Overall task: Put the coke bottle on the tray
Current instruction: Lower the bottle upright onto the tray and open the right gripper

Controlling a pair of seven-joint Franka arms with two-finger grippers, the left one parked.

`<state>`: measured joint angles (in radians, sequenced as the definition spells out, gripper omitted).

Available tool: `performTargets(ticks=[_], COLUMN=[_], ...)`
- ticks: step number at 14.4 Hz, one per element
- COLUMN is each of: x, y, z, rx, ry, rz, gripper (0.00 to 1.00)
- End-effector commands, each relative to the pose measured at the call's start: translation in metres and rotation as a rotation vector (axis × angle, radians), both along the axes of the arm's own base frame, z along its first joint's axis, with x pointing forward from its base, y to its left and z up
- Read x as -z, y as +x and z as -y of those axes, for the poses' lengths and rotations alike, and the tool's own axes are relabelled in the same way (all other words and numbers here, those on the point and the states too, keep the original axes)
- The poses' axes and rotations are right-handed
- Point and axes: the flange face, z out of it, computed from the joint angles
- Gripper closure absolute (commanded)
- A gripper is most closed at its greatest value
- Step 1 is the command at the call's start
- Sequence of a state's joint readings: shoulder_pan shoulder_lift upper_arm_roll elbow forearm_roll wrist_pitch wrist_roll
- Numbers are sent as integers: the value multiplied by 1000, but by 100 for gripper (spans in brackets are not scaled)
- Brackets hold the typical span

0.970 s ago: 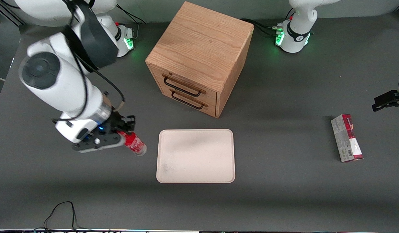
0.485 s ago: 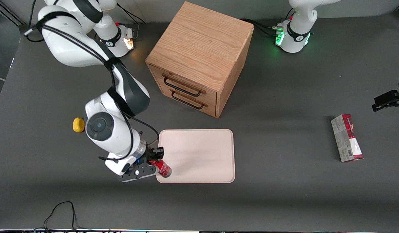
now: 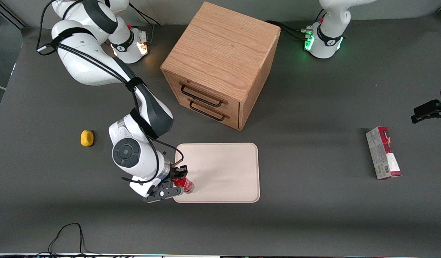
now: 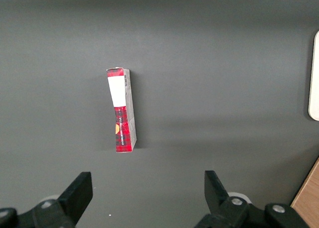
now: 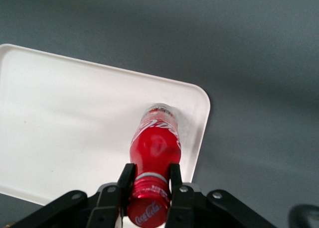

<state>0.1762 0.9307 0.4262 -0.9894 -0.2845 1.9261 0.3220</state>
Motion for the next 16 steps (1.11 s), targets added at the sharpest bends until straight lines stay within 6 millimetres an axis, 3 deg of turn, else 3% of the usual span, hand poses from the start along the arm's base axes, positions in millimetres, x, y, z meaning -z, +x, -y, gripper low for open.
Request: performTargets(ticks=[1, 2, 3, 7, 11, 13, 16], x=[-1, 1, 0, -10, -70, -97, -123], y=[0, 0, 1, 2, -4, -28, -64], z=[-2, -4, -6, -6, -9, -4, 49], rx=[12, 11, 15, 31, 50, 21, 94], ry=[-13, -7, 3, 12, 36, -3, -33], rz=[36, 42, 58, 83, 146, 151, 130], gripper=[69, 30, 0, 0, 0, 0, 0])
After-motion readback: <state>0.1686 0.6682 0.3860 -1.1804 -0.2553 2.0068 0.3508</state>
